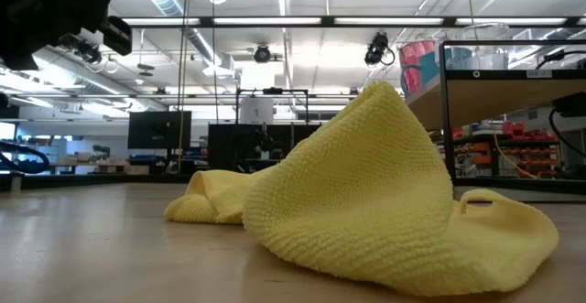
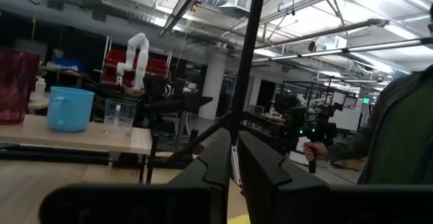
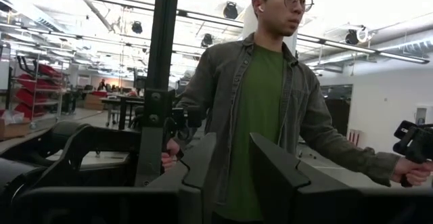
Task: Stack small to large cups/mugs on shelf
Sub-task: Return to Home Position
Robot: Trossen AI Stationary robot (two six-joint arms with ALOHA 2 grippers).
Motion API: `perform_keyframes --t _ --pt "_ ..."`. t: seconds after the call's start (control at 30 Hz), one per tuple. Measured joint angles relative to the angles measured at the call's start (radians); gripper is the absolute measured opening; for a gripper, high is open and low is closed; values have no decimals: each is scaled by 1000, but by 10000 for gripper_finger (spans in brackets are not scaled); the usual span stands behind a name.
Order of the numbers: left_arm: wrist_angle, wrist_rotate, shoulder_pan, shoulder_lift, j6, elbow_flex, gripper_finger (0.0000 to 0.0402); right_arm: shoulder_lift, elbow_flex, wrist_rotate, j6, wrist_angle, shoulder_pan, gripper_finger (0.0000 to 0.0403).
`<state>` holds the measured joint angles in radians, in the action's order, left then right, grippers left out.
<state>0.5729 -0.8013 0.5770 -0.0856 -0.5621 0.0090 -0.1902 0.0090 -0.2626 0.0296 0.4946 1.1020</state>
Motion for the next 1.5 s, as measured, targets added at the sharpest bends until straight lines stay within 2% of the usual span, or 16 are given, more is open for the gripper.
perform_keyframes --t 0.37,0.7,0.93,1.1,1.5 --pt "-79 -1 0 82 67 -1 33 0 0 0 5 -6 0 94" --pt "-267 0 0 80 187 -1 33 0 0 0 -11 -231 0 94" --pt "-282 11 0 80 218 -1 40 0 0 0 -34 -314 0 94" --pt "-289 11 0 80 284 -1 36 0 0 0 -34 -317 0 94" --pt "-289 11 0 80 286 -2 30 0 0 0 -34 -317 0 94"
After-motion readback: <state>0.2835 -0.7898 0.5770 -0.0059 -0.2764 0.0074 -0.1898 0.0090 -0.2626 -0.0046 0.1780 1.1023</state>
